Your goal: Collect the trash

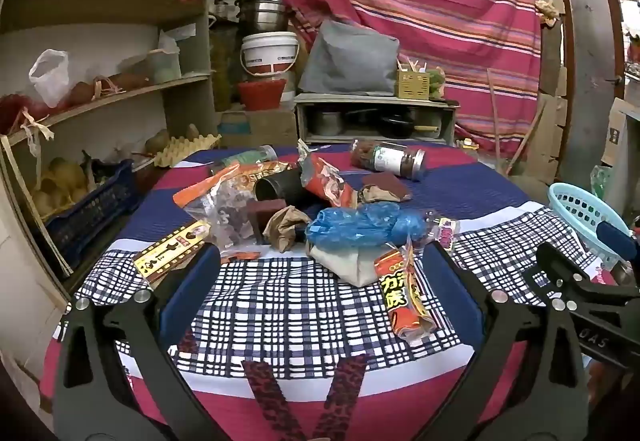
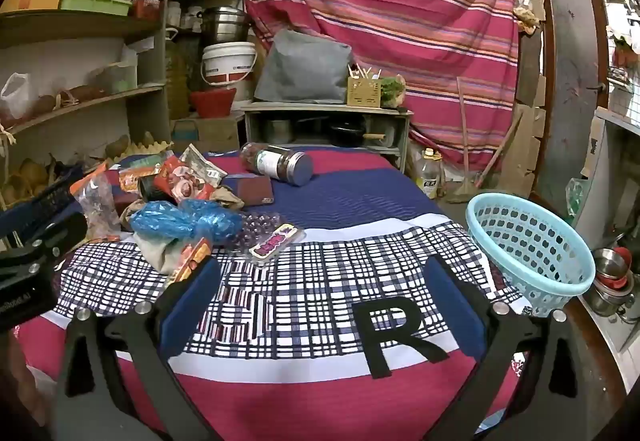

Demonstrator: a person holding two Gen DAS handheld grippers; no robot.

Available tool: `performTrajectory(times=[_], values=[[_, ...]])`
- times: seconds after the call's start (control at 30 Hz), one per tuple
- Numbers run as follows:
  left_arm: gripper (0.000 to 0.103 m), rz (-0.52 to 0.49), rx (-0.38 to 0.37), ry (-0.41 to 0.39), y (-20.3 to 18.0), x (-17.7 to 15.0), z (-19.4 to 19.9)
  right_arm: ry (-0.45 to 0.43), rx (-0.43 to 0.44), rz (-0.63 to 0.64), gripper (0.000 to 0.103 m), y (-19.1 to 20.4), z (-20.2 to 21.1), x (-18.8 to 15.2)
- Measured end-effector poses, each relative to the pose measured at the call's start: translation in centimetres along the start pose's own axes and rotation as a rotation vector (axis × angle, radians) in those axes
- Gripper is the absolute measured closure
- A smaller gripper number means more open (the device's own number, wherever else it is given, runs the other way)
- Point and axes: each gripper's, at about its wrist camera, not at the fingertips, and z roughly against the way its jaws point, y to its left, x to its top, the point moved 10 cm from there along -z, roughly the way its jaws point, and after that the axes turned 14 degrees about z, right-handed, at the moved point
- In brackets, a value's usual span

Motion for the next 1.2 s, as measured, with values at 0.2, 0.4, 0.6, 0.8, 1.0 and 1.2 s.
performTrajectory(times=[0.2, 0.4, 0.6, 0.8, 1.0, 1.2], values=[[0.005, -0.008, 0.012, -0.004, -0.08, 0.05, -0.04, -0.007, -0.009, 0.010, 0.004, -0.07, 0.14, 0.12], [0.005, 0.003, 0.003, -0.001, -0.55, -0.10, 0.13, -0.006, -0.017, 0.010, 0.004, -0.34, 0.35, 0.49], [0.005, 0.008, -0.004, 0.001, -0.65, -0.33, -0.01, -0.010, -0.023, 0.014, 0.004, -0.20, 0.38, 0.17], [0.005, 0.008, -0.008, 0.003, -0.30, -0.16, -0.08, -0.009, -0.022, 0.014, 0.004, -0.26, 0.33, 0.22], [0.005, 0.009, -0.009, 0.003, -0.28, -0.16, -0.11, -0.008, -0.021, 0.013, 0.004, -0.33, 0.33, 0.23], [0.005, 0.010, -0.009, 0.004, -0.28, -0.15, -0.10, -0.006, -0.016, 0.015, 0.004, -0.40, 0.30, 0.14]])
